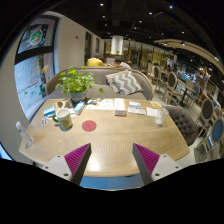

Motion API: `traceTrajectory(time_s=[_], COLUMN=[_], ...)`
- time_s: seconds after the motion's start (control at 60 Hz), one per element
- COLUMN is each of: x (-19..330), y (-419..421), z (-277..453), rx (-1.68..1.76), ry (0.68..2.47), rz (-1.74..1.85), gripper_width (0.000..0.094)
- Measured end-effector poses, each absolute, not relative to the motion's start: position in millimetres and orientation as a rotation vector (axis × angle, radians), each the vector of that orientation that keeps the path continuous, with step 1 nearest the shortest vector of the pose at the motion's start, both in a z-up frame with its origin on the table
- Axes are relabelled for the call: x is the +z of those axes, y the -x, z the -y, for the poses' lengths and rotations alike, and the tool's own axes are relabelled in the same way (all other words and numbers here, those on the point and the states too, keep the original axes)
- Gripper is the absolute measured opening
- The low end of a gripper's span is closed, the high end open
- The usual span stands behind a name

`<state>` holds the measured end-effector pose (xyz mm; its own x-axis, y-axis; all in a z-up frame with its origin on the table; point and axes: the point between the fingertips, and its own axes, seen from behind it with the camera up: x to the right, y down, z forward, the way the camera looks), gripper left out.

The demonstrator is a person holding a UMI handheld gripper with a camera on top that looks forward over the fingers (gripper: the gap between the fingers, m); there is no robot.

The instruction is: Pour water

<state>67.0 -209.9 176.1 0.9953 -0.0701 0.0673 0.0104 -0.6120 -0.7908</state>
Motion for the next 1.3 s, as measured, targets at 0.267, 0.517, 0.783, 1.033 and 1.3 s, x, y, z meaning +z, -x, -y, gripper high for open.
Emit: traceTrajectory(time_s=[0.267,0.517,0.783,1.033,1.3], x=[166,134,122,94,44], y=[3,133,322,428,456], z=[277,289,282,215,141], rx=[-0.071,-0.005,0.184,0.241,0.197], ry=[2.271,2.264,2.173,2.092,2.071], rz=[0.002,0.062,0.197,0.201,0.15], gripper_width=[0.0856,0.0857,0.0858,0.0857,0.0804])
